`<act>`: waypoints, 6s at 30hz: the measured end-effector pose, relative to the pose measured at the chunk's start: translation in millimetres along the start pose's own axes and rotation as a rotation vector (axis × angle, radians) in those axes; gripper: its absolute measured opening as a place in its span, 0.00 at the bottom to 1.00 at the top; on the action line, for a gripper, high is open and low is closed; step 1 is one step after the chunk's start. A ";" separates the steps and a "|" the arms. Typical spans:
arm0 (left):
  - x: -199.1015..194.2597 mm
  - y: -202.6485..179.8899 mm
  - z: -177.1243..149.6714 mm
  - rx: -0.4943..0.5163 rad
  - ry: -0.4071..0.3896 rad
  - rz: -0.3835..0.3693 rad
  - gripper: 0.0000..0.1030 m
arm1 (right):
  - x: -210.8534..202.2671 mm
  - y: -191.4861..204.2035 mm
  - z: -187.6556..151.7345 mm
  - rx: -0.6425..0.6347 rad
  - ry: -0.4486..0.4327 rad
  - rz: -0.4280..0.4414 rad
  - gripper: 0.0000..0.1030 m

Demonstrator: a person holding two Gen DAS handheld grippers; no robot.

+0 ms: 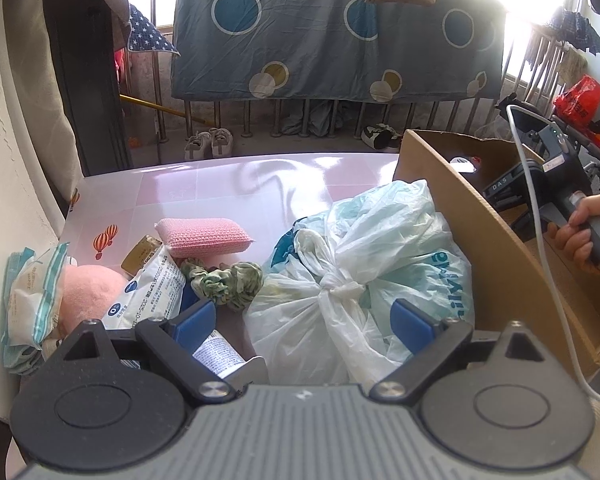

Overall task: Organize soft objects
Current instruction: 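Open the right gripper to drop the bandage box inside, then reach the right gripper to the cotton swab bag and grasp it, then carry the cotton swab bag with the right gripper into the cardboard box, then open the right gripper and move it back toward the item pile, then lower the right gripper onto the pink knitted pad and close it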

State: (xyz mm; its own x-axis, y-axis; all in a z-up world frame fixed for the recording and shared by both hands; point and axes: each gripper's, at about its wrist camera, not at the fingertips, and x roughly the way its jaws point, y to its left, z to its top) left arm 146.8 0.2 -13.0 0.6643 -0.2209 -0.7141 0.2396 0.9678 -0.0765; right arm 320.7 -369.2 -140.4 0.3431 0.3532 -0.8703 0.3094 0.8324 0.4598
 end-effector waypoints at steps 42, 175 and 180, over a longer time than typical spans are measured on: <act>-128.1 80.1 -104.7 -0.202 -0.182 0.179 0.92 | -160.6 151.2 -111.7 -0.350 -0.172 0.299 0.53; -81.6 89.9 -82.0 -0.262 -0.046 0.221 0.69 | -139.0 117.2 -116.7 -0.355 -0.103 0.334 0.44; -81.0 92.0 -49.9 -0.259 -0.088 0.176 0.69 | -126.1 173.2 -125.5 -0.398 -0.024 0.408 0.48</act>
State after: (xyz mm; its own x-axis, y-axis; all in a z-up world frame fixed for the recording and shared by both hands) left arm 79.6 113.2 3.1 0.7408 -0.0465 -0.6701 -0.0644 0.9881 -0.1398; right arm 219.7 -215.9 26.9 0.3865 0.6739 -0.6297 -0.2086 0.7289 0.6520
